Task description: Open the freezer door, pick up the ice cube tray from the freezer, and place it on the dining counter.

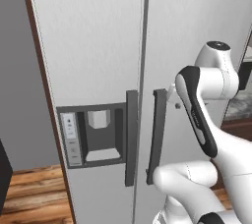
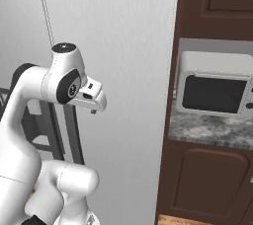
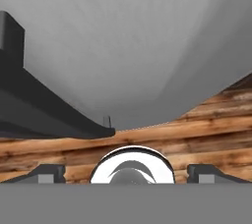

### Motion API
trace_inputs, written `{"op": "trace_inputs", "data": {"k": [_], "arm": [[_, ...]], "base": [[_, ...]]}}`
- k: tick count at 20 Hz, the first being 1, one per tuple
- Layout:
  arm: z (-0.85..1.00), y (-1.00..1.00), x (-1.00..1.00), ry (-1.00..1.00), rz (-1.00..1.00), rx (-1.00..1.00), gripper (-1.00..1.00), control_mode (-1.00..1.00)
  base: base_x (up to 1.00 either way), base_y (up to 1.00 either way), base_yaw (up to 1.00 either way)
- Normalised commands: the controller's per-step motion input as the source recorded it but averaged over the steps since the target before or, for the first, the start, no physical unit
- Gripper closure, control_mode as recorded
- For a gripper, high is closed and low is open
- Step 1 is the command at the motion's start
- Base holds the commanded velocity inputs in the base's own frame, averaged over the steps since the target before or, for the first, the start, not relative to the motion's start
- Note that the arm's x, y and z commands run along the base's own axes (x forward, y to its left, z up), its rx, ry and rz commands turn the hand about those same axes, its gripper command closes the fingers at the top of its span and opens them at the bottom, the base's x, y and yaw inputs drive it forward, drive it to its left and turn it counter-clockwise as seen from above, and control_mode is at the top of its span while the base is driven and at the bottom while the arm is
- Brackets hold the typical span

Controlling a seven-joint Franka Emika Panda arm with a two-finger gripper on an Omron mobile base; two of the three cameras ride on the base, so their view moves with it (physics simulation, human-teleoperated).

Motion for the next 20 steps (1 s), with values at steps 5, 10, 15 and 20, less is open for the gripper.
{"op": "trace_inputs", "data": {"k": [5, 10, 15, 20], "arm": [[0.0, 0.0, 0.0, 0.0, 0.0, 0.0, -1.0, 1.0], [0.0, 0.0, 0.0, 0.0, 0.0, 0.0, -1.0, 1.0], [0.0, 0.0, 0.0, 0.0, 0.0, 0.0, -1.0, 1.0], [-0.04, 0.7, -0.37, -0.04, -0.06, -0.06, -1.0, -1.0]], "base": [[0.0, -0.5, 0.0], [0.02, -0.73, 0.0], [0.01, -0.22, 0.0], [0.0, 0.0, 0.0]]}}
